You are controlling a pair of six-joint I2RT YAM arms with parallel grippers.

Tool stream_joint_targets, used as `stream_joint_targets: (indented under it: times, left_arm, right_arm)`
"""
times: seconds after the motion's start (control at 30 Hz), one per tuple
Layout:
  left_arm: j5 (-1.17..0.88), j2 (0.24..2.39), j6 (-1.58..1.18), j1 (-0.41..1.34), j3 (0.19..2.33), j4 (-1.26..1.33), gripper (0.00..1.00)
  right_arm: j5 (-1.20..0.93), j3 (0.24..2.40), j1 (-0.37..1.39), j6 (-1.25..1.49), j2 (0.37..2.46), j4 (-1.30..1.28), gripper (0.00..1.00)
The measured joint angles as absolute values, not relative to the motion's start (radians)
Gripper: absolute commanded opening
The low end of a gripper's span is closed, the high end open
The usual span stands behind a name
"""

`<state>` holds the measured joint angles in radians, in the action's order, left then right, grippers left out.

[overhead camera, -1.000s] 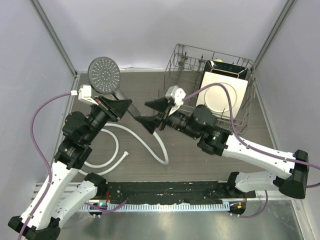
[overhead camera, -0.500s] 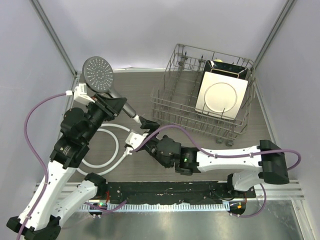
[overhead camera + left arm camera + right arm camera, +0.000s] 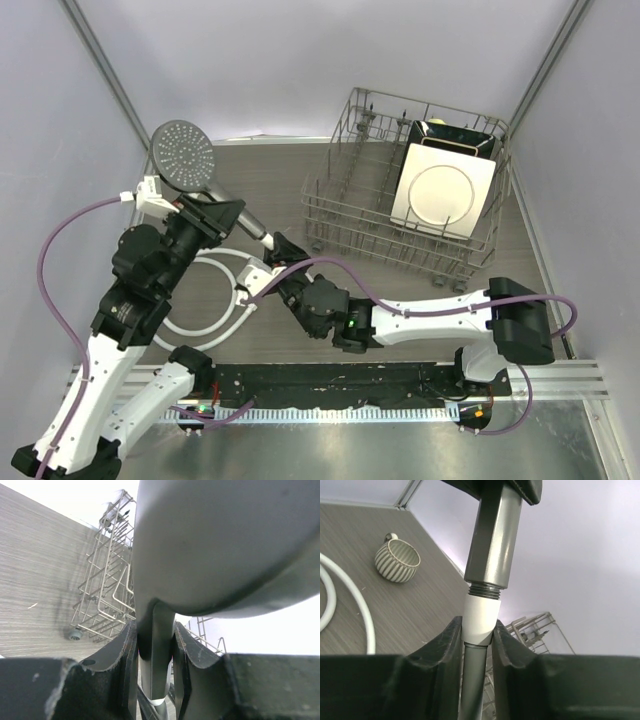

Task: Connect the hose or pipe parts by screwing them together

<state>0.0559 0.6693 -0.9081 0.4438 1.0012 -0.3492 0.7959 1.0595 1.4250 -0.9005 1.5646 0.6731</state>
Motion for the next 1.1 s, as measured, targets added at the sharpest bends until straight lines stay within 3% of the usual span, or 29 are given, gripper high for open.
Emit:
stream_joint_targets:
  times: [0.07, 0.4, 0.8, 1.1]
  left_arm:
    - [0.062, 0.664, -0.917, 0.444, 1.001, -0.348, 0.00]
    - [0.068, 0.616, -0.913, 0.442, 0.941, -0.298, 0.00]
    - [-0.001, 0.573, -0.911, 0.437, 0.801, 0.007, 0.00]
    - [-0.062, 0.556, -0.915, 0.430, 0.693, 0.187, 0.00]
  right_arm:
    - [0.801, 1.064, 1.425, -0.896, 1.565, 0.679, 0.01]
    - [0.697, 1.075, 1.390, -0.717, 1.519, 0.546, 0.01]
    - [0.030, 1.037, 1.102, -0.171, 1.345, 0.366, 0.01]
    - [-0.340, 0.964, 0.933, 0.198, 1.346, 0.502, 0.01]
